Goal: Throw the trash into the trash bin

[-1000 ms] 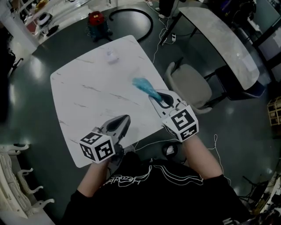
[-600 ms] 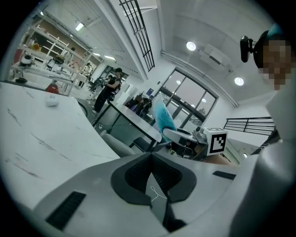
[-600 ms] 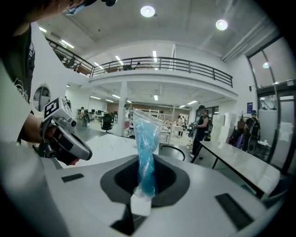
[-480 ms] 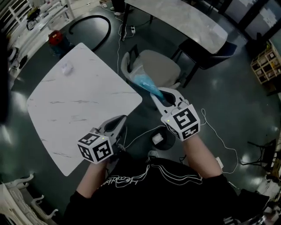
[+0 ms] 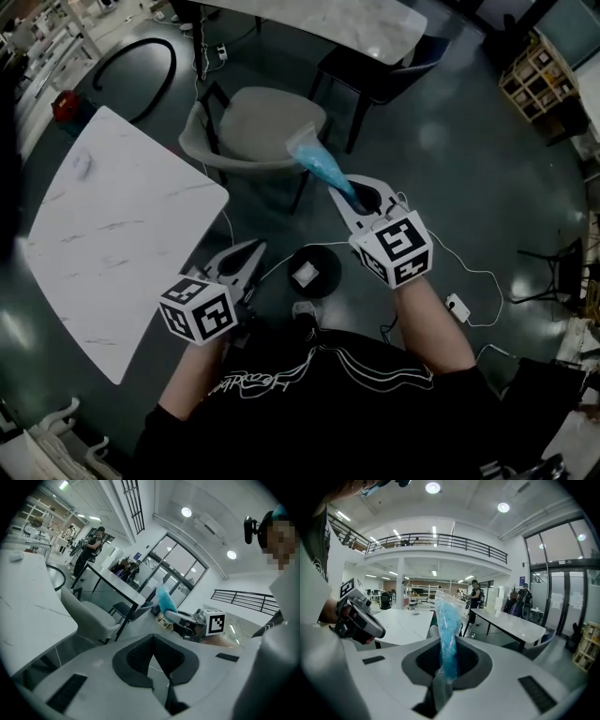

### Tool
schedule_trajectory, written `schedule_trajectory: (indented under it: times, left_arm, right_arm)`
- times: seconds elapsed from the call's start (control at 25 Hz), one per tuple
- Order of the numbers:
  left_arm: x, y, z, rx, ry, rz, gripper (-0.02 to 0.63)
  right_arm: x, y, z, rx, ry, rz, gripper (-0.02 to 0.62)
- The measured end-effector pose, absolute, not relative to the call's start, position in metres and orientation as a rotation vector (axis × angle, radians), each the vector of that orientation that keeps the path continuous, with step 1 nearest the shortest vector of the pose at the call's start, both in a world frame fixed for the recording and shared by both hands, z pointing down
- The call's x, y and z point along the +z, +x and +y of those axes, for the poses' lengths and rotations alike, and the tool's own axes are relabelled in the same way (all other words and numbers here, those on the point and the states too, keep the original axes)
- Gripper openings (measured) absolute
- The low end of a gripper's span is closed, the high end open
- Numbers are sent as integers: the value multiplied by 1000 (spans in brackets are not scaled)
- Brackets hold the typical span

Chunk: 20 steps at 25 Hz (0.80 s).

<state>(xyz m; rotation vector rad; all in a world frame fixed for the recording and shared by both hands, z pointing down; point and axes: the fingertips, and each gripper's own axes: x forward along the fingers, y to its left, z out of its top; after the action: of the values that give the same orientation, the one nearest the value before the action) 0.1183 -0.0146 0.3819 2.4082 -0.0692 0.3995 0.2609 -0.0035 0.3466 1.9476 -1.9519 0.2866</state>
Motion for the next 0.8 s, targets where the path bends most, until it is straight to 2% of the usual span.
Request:
schedule_trajectory:
  times: [0.36, 0.8]
  left_arm:
    - [461, 148, 33, 567, 2294, -58, 6]
    - [573, 152, 56, 703, 2121, -146, 6]
  right_arm:
    - [429, 295, 46, 462, 1952, -1938, 54]
    - [602, 284, 64, 815, 1754, -1925, 54]
